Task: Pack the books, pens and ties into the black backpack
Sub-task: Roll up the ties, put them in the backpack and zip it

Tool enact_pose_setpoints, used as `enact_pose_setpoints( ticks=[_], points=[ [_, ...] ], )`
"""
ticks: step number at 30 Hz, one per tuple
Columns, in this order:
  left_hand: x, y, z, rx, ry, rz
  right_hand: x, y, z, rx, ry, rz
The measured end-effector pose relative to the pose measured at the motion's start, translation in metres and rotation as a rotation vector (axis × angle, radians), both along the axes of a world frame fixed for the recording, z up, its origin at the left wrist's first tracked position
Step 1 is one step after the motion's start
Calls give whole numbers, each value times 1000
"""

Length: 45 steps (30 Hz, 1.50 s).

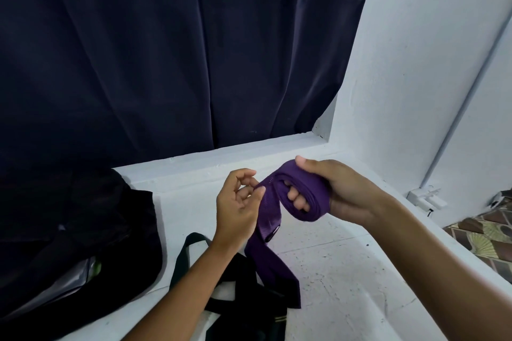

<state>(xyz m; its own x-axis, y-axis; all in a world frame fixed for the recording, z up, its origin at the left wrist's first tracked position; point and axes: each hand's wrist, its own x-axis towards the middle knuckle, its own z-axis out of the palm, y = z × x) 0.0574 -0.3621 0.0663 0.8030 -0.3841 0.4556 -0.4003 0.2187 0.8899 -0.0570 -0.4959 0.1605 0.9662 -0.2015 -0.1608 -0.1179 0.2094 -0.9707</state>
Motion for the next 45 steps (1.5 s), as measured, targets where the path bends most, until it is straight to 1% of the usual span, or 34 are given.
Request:
enact_pose_setpoints(
  ticks=[2,3,5,7,9,11,15,17,19,20,23,25,27,29,31,34,36,39,42,45],
  points=[
    [-1,-1,0,-22,74,-68,1,-3,3,218,-72,44],
    [-3,-1,2,-39,127,-112,3,-4,4,280,-109,54],
    [-8,-4,9,-84,248,-217,6,-5,7,357,-192,43],
    [-16,-7,15,-118,321,-306,11,-5,13,425,-274,-5],
    [-23,-8,17,-89,320,-331,17,-5,18,486,-340,-88],
    [-30,-8,14,-17,294,-315,23,-6,22,534,-369,-186],
    [-43,-8,1,122,169,-231,33,-7,24,634,-336,-328],
    [-44,-9,-4,164,171,-189,36,-7,22,642,-302,-363],
    [-43,-6,-7,190,195,-182,39,-8,17,590,-283,-375],
    [-42,-4,-7,196,212,-183,39,-8,13,521,-281,-379],
    [-40,2,-4,185,266,-192,40,-13,2,161,-284,-383],
    [-39,4,1,165,308,-209,39,-15,-5,-18,-271,-379],
    [-37,6,6,149,355,-232,38,-15,-12,-127,-251,-376],
    [-37,8,10,149,377,-247,38,-14,-18,-166,-234,-365],
    [-39,7,13,179,320,-203,38,-13,-19,-87,-229,-352],
    [-37,-1,8,247,92,-15,36,-10,-16,200,-269,-317],
    [-36,-6,4,204,-10,44,35,-7,-13,359,-301,-314],
    [-36,-11,0,149,-131,148,32,-2,-9,510,-355,-316],
    [-36,-18,11,24,-213,159,30,4,-4,604,-392,-274],
    [-30,-24,21,-73,-271,122,29,8,1,575,-417,-248]
  ],
)
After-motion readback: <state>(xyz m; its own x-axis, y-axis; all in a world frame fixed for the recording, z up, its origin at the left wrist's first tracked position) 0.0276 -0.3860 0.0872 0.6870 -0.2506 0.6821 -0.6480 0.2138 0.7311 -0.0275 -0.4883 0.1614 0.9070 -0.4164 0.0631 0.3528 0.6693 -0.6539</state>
